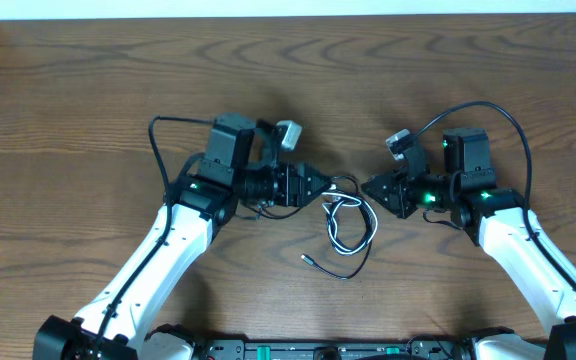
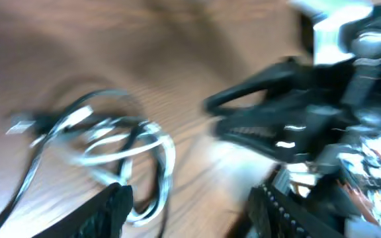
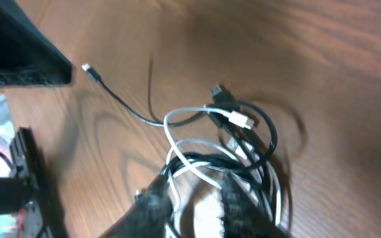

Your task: Untangle cables

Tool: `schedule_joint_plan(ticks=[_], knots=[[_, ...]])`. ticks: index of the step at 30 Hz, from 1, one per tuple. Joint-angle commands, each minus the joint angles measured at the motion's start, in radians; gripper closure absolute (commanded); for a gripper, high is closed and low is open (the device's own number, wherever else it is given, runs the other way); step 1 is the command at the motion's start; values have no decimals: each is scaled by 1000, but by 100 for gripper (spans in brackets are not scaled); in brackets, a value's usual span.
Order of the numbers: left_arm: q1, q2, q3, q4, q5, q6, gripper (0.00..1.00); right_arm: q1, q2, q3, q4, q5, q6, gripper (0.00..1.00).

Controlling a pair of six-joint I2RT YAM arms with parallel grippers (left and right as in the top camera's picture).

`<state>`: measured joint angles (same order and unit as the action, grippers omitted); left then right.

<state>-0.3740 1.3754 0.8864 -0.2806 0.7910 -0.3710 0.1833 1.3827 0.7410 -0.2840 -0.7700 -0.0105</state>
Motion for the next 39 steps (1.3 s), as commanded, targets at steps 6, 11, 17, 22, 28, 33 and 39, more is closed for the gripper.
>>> schedule_joint_plan(ticks=[6,11,17,22,28,33,39], knots=[[-61,80,2,-135,-113,26,52,-8,-2,-3,-1,147,15,63],[-163,153,2,-132,-153,37,52,-8,-2,-3,-1,238,59,59],[-241,257,2,-127,-301,14,52,-8,-2,-3,-1,240,59,59],[-246,321,2,-77,-325,14,52,-8,-2,-3,-2,240,59,58],[-247,336,2,7,-301,14,61,-8,-2,-3,-2,240,59,58],[-244,325,2,12,-302,43,92,-8,-2,-3,0,241,59,56],[-243,191,3,-43,-303,178,93,-8,-2,-3,2,240,142,39]])
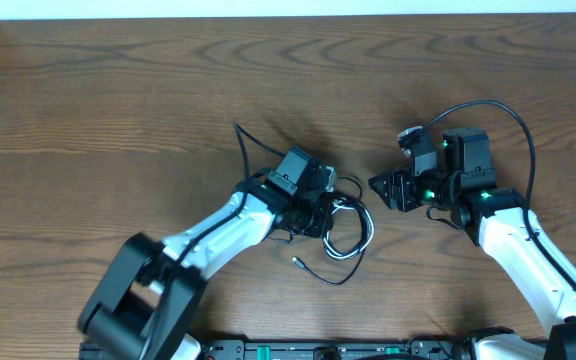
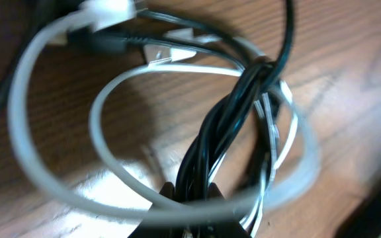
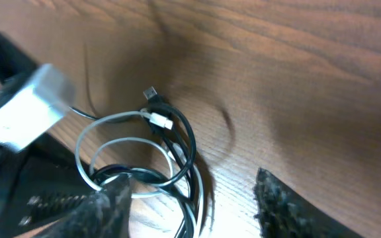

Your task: Untangle cables

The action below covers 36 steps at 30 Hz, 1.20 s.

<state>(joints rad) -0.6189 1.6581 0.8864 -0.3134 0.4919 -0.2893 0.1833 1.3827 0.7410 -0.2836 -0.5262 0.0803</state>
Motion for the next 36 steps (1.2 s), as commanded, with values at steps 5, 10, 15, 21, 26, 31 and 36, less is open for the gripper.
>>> schedule_joint_plan(ticks=[5,10,15,21,26,31,36], knots=[[2,-260,3,-47,-52,166,93,-8,-2,-3,4,-29,92,32],[2,-419,3,-51,-187,166,93,-8,-2,-3,32,-259,91,28],[2,-509,3,-52,-220,201,93,-9,-2,-3,102,-415,90,30],[2,-530,3,-53,-220,219,93,-58,-2,-3,185,-597,91,31],[2,-519,3,-53,-220,219,93,-114,-2,-3,198,-729,90,30],[-2,-504,3,-52,-185,218,93,-116,-2,-3,204,-719,88,30],[-11,-491,3,-53,-121,218,93,-88,-2,-3,201,-690,101,35]])
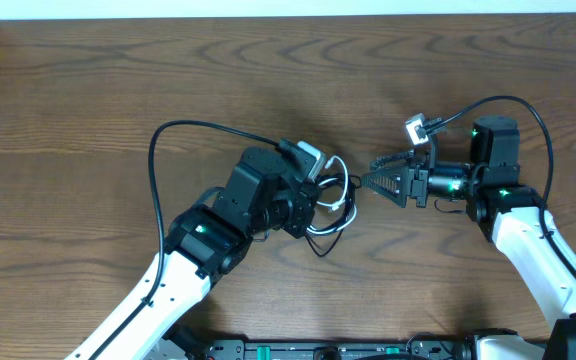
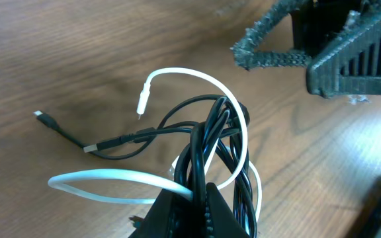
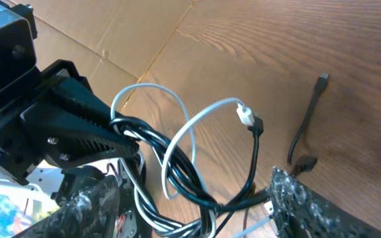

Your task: Untangle cables

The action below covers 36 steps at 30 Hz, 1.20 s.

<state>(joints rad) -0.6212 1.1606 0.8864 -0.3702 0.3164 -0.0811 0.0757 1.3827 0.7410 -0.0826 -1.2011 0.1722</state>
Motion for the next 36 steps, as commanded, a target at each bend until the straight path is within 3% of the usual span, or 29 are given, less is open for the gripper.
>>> schedule_joint_plan(ticks=[1,6,13,15,20,22,23,24,26,28,30,36], knots=[[-10,8,3,4,69,10,93,28,-2,-3,-4,15,33,36],[-13,8,3,4,102,10,93,66,-2,-3,-32,177,105,38],[-13,8,3,-9,103,10,93,85,-2,-3,6,183,189,46],[-13,8,3,-21,103,10,93,85,-2,-3,14,192,220,54],[-13,8,3,-41,101,10,93,82,-2,-3,17,256,235,95],[-13,8,3,-41,92,10,93,75,-2,-3,12,290,235,99],[-13,8,3,-41,91,11,93,71,-2,-3,5,312,235,98],[-13,8,3,-40,91,11,93,65,-2,-3,-8,334,235,91],[-13,8,3,-41,91,22,93,58,-2,-3,-47,388,235,58],[-13,8,3,-41,92,22,93,57,-2,-3,-105,474,235,46],[-13,8,3,-41,98,26,93,57,0,-3,-158,549,235,39],[-13,9,3,-41,232,148,93,57,19,-5,-238,553,231,35]])
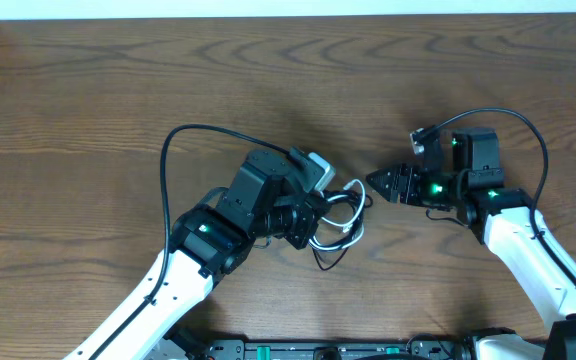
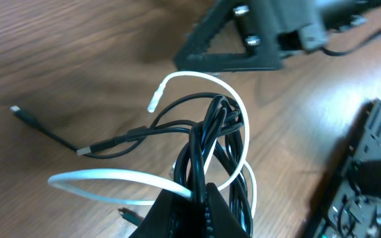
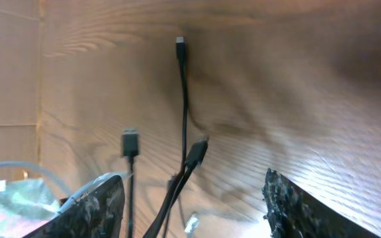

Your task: Untangle cables

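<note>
A tangle of black and white cables (image 1: 340,212) hangs lifted off the table, with my left gripper (image 1: 311,214) shut on its black strands (image 2: 207,142). A white loop (image 2: 207,82) arches over the bundle, and a thin black end (image 2: 45,129) trails left. My right gripper (image 1: 376,182) stands open just right of the bundle, touching nothing. Between its two fingers (image 3: 194,201), the right wrist view shows dangling black cable ends with plugs (image 3: 197,152) over the wood.
The wooden table (image 1: 88,90) stretches around both arms. Each arm's own black supply cable (image 1: 203,132) loops above it. A cardboard edge shows at the far left.
My left gripper still holds the lifted bundle, shifted slightly right. The right wrist has turned: it looked at the bundle and left gripper, and now looks down at the hanging cable ends.
At first the tangle lay on the table between my two open grippers. Then my left gripper was down on it, shut on the black strands. Later the bundle hung lifted with the right gripper open facing it, as it is now.
</note>
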Tool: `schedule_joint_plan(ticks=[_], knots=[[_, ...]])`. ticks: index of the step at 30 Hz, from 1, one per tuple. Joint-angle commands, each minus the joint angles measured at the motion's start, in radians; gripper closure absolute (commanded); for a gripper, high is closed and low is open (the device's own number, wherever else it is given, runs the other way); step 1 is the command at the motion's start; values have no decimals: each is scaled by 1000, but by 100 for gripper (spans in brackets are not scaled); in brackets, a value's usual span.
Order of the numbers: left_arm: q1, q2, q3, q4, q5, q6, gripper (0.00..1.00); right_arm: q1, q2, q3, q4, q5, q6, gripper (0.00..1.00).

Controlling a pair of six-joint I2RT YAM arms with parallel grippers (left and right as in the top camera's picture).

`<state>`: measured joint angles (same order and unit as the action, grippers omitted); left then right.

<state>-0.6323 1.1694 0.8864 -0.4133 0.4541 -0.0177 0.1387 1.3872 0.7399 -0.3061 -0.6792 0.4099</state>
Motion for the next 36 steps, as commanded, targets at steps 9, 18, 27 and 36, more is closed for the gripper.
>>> schedule_joint_plan(ticks=[9,18,27,36], knots=[[-2,0,3,-39,103,145,93,9,27,-3,-28,-193,-6,52],[-2,0,3,-35,50,145,92,9,27,-3,-135,-191,-36,47],[-2,0,3,-19,60,145,93,19,27,-3,-225,-191,-67,41],[-2,0,3,-15,96,145,93,53,27,-3,-214,-143,-67,71]])
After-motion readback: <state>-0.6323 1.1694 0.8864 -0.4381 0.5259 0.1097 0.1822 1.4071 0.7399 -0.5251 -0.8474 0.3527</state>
